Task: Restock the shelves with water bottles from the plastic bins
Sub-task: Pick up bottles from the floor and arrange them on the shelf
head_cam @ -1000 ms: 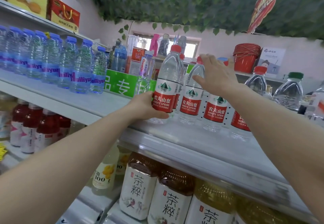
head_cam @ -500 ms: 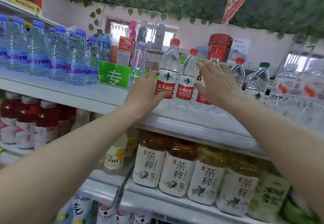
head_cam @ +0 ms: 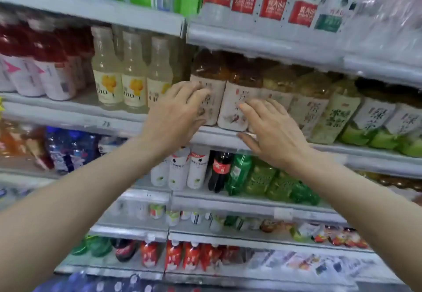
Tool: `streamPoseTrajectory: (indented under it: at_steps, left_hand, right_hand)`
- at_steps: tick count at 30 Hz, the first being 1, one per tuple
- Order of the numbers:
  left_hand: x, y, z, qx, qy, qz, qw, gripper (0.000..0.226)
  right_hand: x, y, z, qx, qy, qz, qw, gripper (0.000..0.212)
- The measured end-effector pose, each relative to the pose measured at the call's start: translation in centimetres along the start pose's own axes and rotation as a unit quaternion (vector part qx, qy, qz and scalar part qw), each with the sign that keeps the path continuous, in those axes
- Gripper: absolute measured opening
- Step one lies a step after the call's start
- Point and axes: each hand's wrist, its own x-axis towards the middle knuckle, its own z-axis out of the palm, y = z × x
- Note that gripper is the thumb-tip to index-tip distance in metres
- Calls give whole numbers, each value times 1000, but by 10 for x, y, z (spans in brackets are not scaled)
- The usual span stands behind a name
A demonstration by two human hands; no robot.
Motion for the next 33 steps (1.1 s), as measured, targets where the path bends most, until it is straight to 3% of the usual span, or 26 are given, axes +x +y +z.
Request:
streamPoseTrajectory:
  at_steps: [11,19,22,27,33]
  left_hand:
    - [-253,32,188,-95,-228,-79,966,55]
    - [-488,95,341,-135,-351,-137,916,49]
    - [-568,122,399,-135,-408,-144,891,64]
    - [-656,149,485,-123,-441,-132,879,78]
    - [-723,155,565,-99,-422,-97,896,62]
  right_hand:
    - [-166,-113,234,187,-169,1,968,60]
    - [-333,-210,434,282,-291,72,911,61]
    - [-384,-246,508,294,-355,118,880,62]
    - [-447,-295,624,290,-445,184,827,67]
    - [-503,-337,726,339,-442,233,797,55]
